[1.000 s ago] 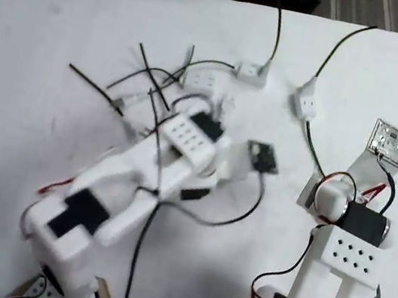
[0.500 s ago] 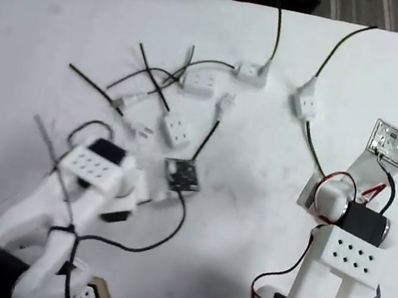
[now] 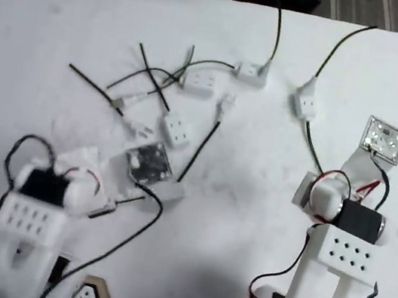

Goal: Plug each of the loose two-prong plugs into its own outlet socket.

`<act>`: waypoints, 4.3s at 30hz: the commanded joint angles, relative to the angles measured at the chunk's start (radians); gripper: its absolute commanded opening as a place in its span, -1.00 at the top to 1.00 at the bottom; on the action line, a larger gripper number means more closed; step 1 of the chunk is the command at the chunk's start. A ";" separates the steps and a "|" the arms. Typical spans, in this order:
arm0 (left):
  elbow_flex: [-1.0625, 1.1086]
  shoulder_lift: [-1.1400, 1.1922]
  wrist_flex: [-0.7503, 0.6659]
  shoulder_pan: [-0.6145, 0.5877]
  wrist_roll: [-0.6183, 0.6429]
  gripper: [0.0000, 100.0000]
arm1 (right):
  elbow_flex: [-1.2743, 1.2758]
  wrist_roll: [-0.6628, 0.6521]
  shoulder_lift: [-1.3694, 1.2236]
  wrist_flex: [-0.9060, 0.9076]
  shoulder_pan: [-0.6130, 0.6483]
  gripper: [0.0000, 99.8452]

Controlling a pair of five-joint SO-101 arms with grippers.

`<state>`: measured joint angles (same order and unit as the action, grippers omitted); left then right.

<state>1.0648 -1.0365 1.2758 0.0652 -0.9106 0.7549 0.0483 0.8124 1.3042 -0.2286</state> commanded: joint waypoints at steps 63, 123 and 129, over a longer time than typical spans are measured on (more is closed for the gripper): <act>0.018 0.323 -0.247 0.409 0.253 0.51 | -0.011 -0.005 0.027 0.001 0.027 0.97; -0.460 1.030 -0.114 0.260 0.203 0.83 | -0.011 -0.052 0.030 0.004 0.027 0.97; -0.396 0.799 -0.114 0.260 0.313 0.59 | -0.011 -0.052 0.025 0.004 0.028 0.97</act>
<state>0.6582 -0.0913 1.1638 0.3337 -0.6651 0.7549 0.0069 0.8124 1.3042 -0.2071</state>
